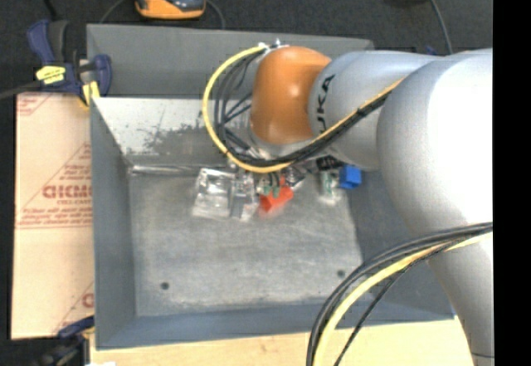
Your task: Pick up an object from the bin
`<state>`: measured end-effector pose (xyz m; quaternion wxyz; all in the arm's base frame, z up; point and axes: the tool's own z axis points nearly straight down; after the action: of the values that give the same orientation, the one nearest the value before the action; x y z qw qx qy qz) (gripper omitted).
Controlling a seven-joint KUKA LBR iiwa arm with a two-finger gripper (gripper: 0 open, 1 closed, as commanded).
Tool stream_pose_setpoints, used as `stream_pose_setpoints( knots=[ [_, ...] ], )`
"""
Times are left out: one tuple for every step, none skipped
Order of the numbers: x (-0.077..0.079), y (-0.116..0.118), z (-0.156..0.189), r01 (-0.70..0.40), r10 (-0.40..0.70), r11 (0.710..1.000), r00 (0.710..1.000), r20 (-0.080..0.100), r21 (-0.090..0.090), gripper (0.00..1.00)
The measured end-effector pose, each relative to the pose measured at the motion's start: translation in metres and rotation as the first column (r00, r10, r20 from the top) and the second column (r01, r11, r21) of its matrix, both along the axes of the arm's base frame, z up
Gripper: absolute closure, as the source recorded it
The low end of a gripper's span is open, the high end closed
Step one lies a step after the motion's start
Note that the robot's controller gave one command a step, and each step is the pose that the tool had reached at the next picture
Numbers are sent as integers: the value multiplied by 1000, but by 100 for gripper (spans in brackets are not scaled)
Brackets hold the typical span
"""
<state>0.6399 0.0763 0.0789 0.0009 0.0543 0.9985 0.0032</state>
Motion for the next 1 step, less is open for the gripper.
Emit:
stream_pose_setpoints(
  knots=[
    [-6, 6, 1, 67, -66, 998, 998, 15, -9, 100]
  ],
)
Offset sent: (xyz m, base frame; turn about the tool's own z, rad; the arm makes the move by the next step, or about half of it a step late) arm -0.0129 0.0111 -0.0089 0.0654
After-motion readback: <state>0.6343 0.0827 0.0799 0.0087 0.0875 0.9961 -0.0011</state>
